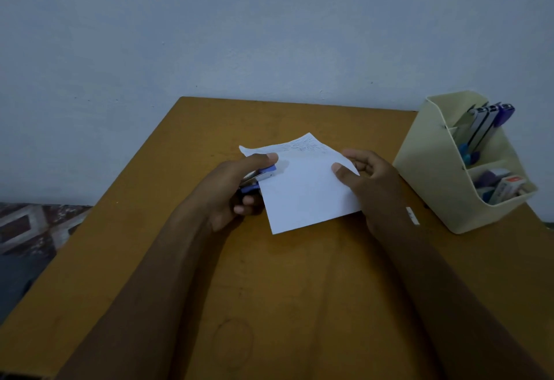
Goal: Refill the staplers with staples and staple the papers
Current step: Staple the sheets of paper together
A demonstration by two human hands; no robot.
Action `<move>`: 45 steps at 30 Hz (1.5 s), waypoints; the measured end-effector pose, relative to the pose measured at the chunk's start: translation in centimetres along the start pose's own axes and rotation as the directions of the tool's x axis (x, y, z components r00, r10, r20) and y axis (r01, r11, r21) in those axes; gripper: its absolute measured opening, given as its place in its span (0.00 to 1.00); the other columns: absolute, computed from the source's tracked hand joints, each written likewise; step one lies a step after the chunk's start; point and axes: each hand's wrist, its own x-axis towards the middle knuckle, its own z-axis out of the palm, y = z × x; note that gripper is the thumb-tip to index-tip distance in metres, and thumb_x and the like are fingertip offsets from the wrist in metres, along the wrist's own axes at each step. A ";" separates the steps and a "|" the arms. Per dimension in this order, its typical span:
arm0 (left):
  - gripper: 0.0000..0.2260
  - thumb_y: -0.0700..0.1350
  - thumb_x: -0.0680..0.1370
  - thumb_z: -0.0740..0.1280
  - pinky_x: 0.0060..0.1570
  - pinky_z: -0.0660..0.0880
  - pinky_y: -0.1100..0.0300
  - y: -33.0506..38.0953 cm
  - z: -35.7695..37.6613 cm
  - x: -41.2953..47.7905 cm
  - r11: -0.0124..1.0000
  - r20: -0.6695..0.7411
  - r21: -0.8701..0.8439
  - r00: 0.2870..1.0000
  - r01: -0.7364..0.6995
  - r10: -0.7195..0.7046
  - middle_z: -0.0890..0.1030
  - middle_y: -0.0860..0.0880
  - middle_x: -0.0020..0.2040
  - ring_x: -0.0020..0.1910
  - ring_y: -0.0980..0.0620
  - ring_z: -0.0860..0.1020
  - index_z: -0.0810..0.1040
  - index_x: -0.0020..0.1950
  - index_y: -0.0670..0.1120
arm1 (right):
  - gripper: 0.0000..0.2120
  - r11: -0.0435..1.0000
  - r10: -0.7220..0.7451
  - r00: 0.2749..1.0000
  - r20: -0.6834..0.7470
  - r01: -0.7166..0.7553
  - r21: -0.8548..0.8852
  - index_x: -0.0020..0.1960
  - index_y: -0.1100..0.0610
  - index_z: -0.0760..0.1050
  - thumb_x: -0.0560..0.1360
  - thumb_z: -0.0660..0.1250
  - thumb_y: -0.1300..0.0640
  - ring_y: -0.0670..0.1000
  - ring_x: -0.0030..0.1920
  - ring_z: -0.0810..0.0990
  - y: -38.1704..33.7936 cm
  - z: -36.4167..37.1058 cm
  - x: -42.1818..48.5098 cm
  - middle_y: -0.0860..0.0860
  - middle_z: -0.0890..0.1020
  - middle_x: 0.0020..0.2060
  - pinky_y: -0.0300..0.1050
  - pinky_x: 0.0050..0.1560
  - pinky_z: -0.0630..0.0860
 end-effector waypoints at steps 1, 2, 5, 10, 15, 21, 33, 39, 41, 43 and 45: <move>0.19 0.53 0.75 0.67 0.21 0.55 0.66 0.0 -0.3 0.1 1.000 0.007 -0.012 1.000 0.002 -0.002 0.75 0.46 0.36 0.24 0.55 0.62 0.78 0.60 0.41 | 0.19 1.000 0.012 1.000 0.007 -0.012 0.012 0.62 0.55 0.75 0.72 0.71 0.56 0.46 0.50 0.79 0.0 0.0 0.0 0.49 0.80 0.52 0.37 0.44 0.76; 0.20 0.53 0.75 0.67 0.20 0.56 0.67 -0.1 -0.5 0.2 1.000 0.015 -0.019 1.000 0.001 -0.001 0.75 0.45 0.37 0.24 0.55 0.62 0.78 0.60 0.42 | 0.20 0.999 0.034 0.999 0.019 -0.034 0.021 0.63 0.56 0.74 0.72 0.71 0.56 0.48 0.50 0.80 0.1 -0.1 0.1 0.50 0.81 0.53 0.38 0.45 0.77; 0.19 0.53 0.75 0.67 0.20 0.56 0.67 0.1 -0.9 0.2 1.000 0.010 -0.020 1.000 0.003 -0.003 0.75 0.45 0.36 0.24 0.55 0.62 0.79 0.60 0.42 | 0.24 0.985 0.162 0.979 0.125 -0.168 0.040 0.64 0.56 0.73 0.70 0.73 0.54 0.52 0.53 0.80 0.5 -0.5 0.6 0.51 0.81 0.56 0.48 0.56 0.77; 0.22 0.51 0.76 0.66 0.22 0.54 0.64 0.1 -0.7 0.0 0.998 0.007 0.063 1.000 0.018 -0.018 0.74 0.47 0.35 0.25 0.55 0.61 0.75 0.61 0.34 | 0.24 0.925 0.323 0.873 0.365 -0.372 0.072 0.55 0.56 0.79 0.62 0.75 0.47 0.56 0.54 0.81 0.4 -1.5 1.4 0.50 0.84 0.51 0.57 0.62 0.73; 0.18 0.50 0.77 0.66 0.21 0.54 0.65 0.1 -0.8 -0.1 0.994 0.053 0.109 0.998 0.016 -0.022 0.73 0.45 0.35 0.25 0.55 0.61 0.77 0.56 0.36 | 0.21 0.898 0.341 0.827 0.446 -0.427 0.105 0.55 0.57 0.79 0.65 0.75 0.48 0.57 0.54 0.81 0.4 -1.8 1.5 0.53 0.83 0.52 0.54 0.59 0.75; 0.21 0.51 0.75 0.66 0.20 0.56 0.66 0.2 -1.0 -0.2 0.986 0.068 0.163 0.996 0.041 -0.052 0.73 0.45 0.33 0.25 0.54 0.62 0.77 0.58 0.35 | 0.18 0.892 0.278 0.858 0.433 -0.397 0.214 0.59 0.56 0.74 0.70 0.70 0.62 0.56 0.53 0.82 0.6 -2.0 1.6 0.54 0.83 0.53 0.49 0.49 0.78; 0.17 0.52 0.74 0.68 0.21 0.56 0.64 0.1 -0.9 0.0 0.978 0.004 0.206 1.000 0.013 -0.014 0.74 0.46 0.32 0.24 0.55 0.63 0.79 0.47 0.36 | 0.20 0.896 0.231 0.870 0.435 -0.365 0.254 0.62 0.55 0.73 0.71 0.70 0.61 0.56 0.54 0.81 0.9 -1.8 1.6 0.53 0.82 0.55 0.53 0.54 0.78; 0.14 0.51 0.74 0.69 0.22 0.55 0.64 -0.2 -0.8 0.1 0.979 -0.029 0.205 0.999 -0.024 0.031 0.74 0.46 0.31 0.24 0.54 0.63 0.79 0.38 0.40 | 0.20 0.887 0.219 0.869 0.445 -0.367 0.281 0.62 0.54 0.73 0.71 0.70 0.62 0.56 0.54 0.81 1.1 -1.7 1.7 0.53 0.82 0.55 0.51 0.53 0.78; 0.13 0.50 0.73 0.70 0.23 0.56 0.63 -0.3 -0.6 0.2 0.974 -0.047 0.222 0.997 -0.047 0.059 0.73 0.45 0.30 0.24 0.54 0.62 0.79 0.34 0.42 | 0.20 0.885 0.220 0.864 0.452 -0.372 0.280 0.62 0.54 0.73 0.71 0.70 0.62 0.56 0.54 0.81 1.1 -1.7 1.7 0.53 0.82 0.55 0.51 0.54 0.78; 0.13 0.49 0.73 0.71 0.23 0.56 0.63 -0.4 -0.4 0.2 0.974 -0.080 0.219 0.993 -0.062 0.082 0.72 0.45 0.29 0.24 0.53 0.61 0.79 0.31 0.44 | 0.21 0.884 0.224 0.864 0.451 -0.375 0.279 0.63 0.53 0.73 0.71 0.70 0.61 0.56 0.54 0.81 1.2 -1.7 1.8 0.53 0.82 0.55 0.52 0.54 0.78; 0.12 0.48 0.72 0.72 0.23 0.56 0.63 -0.5 -0.2 0.2 0.976 -0.117 0.205 0.989 -0.068 0.093 0.71 0.45 0.28 0.24 0.53 0.61 0.79 0.32 0.42 | 0.21 0.887 0.230 0.867 0.443 -0.373 0.270 0.62 0.53 0.73 0.71 0.71 0.61 0.56 0.55 0.81 1.3 -1.7 1.8 0.52 0.82 0.56 0.54 0.56 0.78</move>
